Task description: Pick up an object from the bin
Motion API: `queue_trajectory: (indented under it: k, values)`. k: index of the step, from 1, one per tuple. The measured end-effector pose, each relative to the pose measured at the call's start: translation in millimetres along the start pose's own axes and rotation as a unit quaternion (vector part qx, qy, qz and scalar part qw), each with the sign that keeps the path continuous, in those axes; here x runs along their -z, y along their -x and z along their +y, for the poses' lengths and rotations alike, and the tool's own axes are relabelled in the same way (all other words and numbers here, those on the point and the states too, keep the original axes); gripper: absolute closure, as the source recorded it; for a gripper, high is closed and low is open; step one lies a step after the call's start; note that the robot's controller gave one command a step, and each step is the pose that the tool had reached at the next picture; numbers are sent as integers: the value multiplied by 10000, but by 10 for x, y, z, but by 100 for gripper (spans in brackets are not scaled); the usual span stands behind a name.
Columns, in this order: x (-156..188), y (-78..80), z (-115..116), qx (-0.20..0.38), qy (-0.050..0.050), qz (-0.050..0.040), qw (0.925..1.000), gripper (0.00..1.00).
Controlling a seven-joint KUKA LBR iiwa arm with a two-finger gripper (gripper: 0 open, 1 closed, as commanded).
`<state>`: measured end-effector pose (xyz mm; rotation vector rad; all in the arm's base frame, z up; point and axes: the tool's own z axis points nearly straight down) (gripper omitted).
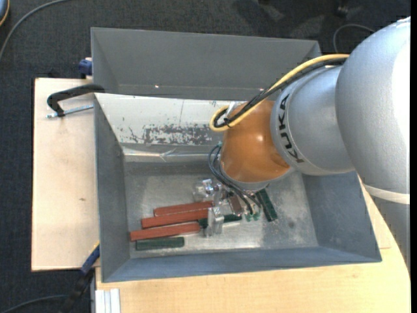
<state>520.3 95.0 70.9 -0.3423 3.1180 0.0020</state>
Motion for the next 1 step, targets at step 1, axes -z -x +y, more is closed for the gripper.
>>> queue_trajectory:
  k: [1]
  values:
    - [1538,179,-341,63,-12,-51,10000,100]
